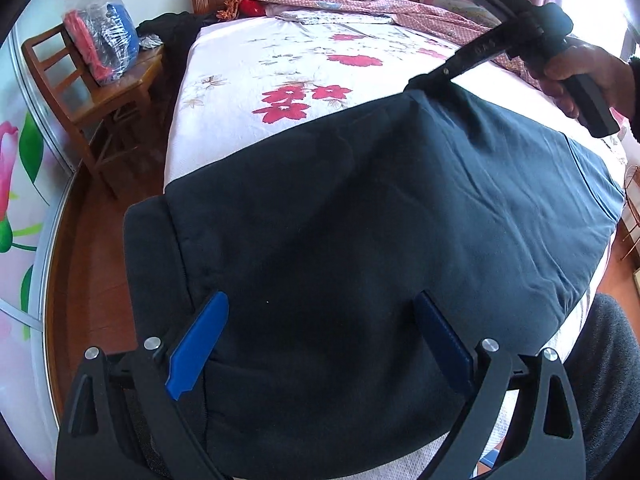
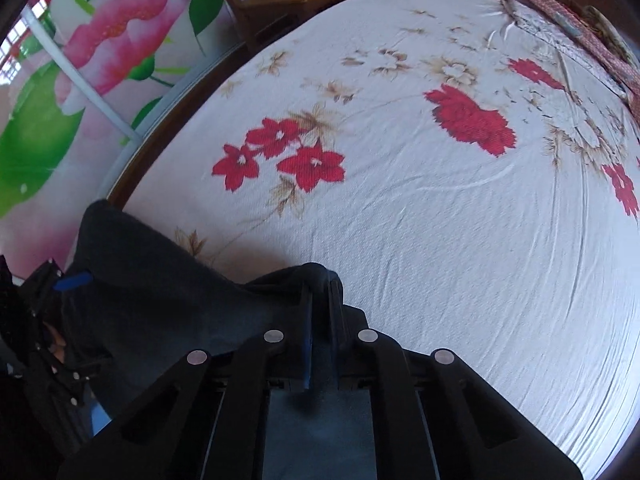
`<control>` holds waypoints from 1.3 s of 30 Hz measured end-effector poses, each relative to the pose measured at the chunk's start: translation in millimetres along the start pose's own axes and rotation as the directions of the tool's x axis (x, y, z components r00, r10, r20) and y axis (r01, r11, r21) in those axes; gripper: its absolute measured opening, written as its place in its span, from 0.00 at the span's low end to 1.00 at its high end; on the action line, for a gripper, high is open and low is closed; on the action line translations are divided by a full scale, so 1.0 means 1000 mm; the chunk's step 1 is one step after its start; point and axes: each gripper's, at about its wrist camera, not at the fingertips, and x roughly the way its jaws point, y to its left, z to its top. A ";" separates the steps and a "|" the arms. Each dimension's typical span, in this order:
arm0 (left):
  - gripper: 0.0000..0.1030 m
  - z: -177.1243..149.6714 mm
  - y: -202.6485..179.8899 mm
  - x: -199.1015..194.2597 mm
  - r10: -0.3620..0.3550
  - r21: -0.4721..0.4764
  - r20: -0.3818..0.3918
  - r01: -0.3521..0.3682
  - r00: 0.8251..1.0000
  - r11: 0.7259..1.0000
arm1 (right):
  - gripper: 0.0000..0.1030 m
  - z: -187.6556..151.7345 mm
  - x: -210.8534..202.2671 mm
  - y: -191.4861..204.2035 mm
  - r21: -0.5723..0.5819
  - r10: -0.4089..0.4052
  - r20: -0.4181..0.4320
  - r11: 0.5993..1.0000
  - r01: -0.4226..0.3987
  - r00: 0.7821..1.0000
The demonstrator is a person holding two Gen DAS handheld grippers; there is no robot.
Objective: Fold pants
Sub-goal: 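Grasp the pants edge with the right gripper and pull it flat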
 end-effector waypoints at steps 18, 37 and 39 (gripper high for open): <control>0.91 0.005 0.003 -0.012 -0.051 -0.097 -0.037 0.047 0.998 0.994 | 0.16 -0.008 -0.016 -0.015 0.179 -0.092 0.129 0.981 0.068 0.987; 0.92 0.022 -0.019 -0.029 -0.045 -0.088 -0.023 0.043 0.999 0.995 | 0.49 -0.185 -0.132 -0.056 0.643 -0.115 0.527 0.702 -0.307 0.842; 0.92 0.029 -0.034 -0.047 -0.077 -0.063 -0.014 0.076 0.997 0.995 | 0.49 -0.255 -0.167 -0.074 0.727 -0.216 0.516 0.623 -0.290 0.829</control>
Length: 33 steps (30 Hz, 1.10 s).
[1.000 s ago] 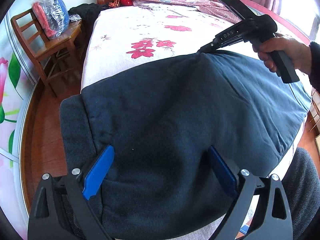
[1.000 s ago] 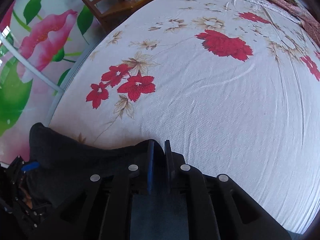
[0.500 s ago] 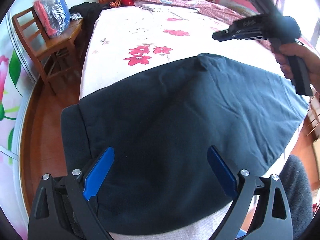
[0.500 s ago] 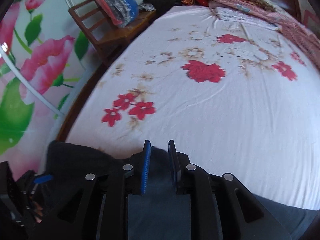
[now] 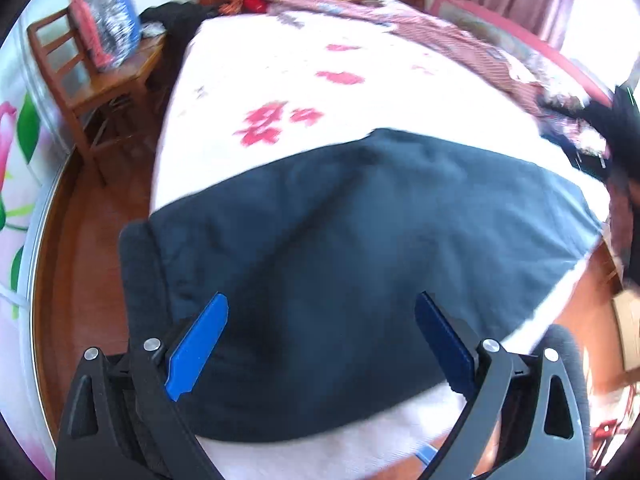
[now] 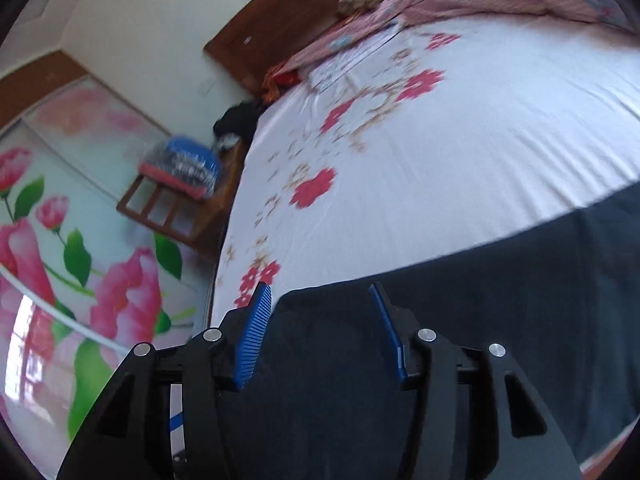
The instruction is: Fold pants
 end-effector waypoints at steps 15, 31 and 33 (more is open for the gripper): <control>0.93 -0.022 -0.124 -0.055 -0.191 0.226 0.072 0.171 0.979 0.959 | 0.49 0.023 -0.159 -0.290 0.606 -0.400 0.163 0.762 0.228 0.902; 0.94 -0.023 -0.110 -0.025 -0.112 0.137 -0.057 0.119 0.992 0.983 | 0.07 0.104 -0.150 -0.235 0.352 -0.308 0.331 0.917 0.186 0.892; 0.94 -0.024 -0.115 -0.023 -0.112 0.148 -0.066 0.121 0.991 0.982 | 0.07 0.107 -0.158 -0.231 0.348 -0.272 0.375 0.927 0.137 0.886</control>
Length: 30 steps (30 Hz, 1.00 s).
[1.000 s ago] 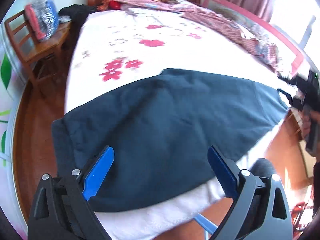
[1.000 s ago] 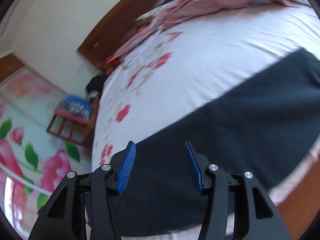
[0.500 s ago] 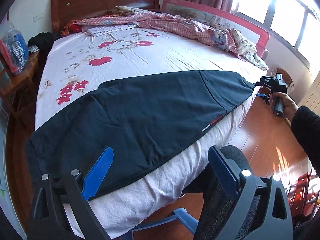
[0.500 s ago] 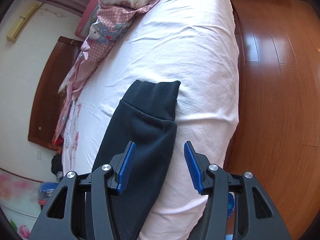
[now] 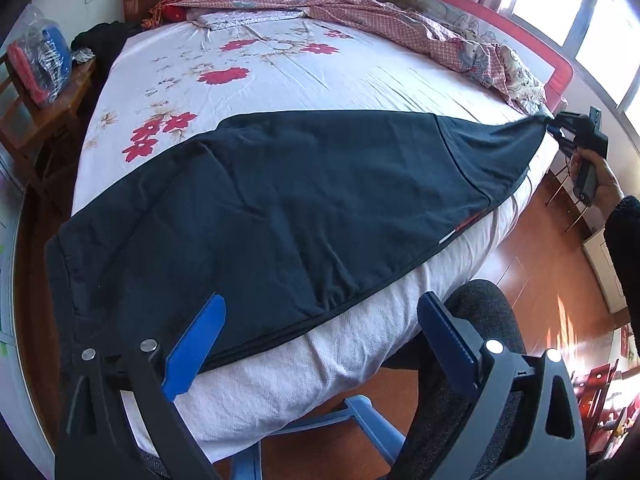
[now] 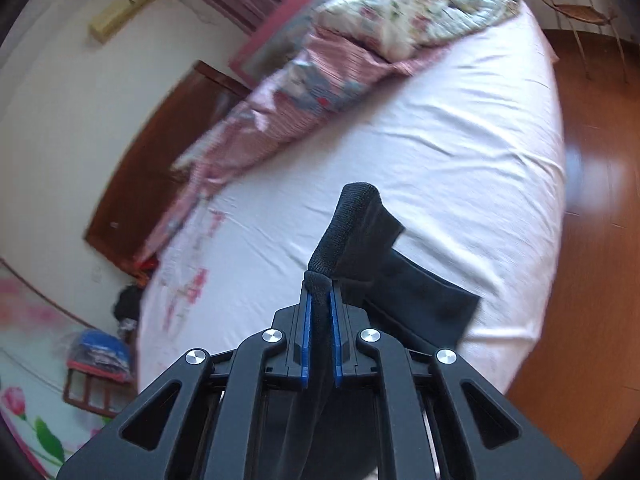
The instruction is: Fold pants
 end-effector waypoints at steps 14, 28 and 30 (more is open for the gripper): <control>0.94 0.002 0.001 -0.002 -0.002 -0.006 -0.002 0.002 1.000 1.000 | 0.41 -0.048 0.011 -0.109 0.321 -0.077 -0.109 0.941 0.109 0.991; 0.94 0.001 0.011 -0.008 0.012 -0.048 0.020 -0.011 1.000 0.999 | 0.27 -0.047 0.037 -0.097 0.275 -0.133 -0.162 0.946 0.174 0.978; 0.94 0.001 0.012 -0.009 0.009 -0.052 0.021 -0.008 1.000 0.999 | 0.20 -0.047 0.036 -0.094 0.239 -0.149 -0.170 0.953 0.188 0.974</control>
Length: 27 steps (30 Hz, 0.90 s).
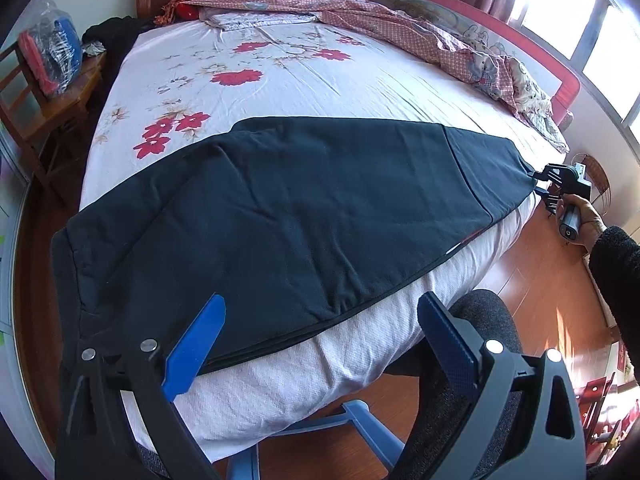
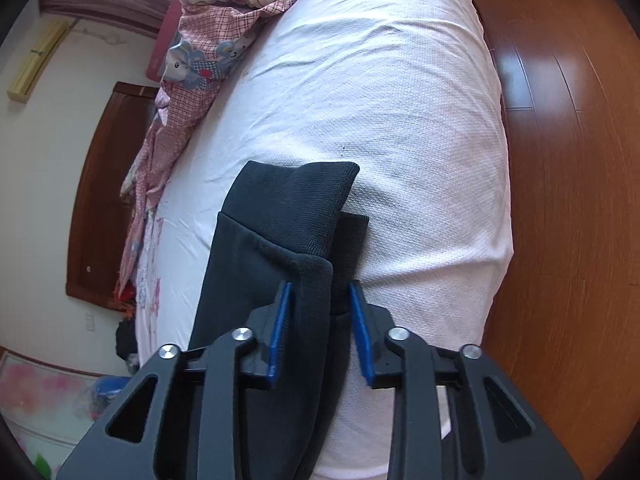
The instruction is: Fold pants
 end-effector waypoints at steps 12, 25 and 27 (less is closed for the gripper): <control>0.94 0.004 0.013 -0.014 -0.006 -0.046 0.059 0.009 0.998 0.999 | 0.12 -0.022 -0.041 0.112 -0.424 -0.105 0.119 0.894 0.146 0.987; 0.95 0.006 0.116 -0.066 0.182 -0.311 0.215 -0.109 0.959 0.944 | 0.08 -0.305 -0.057 0.229 -0.958 0.021 0.263 0.122 0.258 0.965; 0.95 0.002 0.125 -0.064 0.183 -0.339 0.209 -0.105 0.961 0.935 | 0.08 -0.361 -0.039 0.215 -0.968 0.015 0.251 -0.025 0.251 0.968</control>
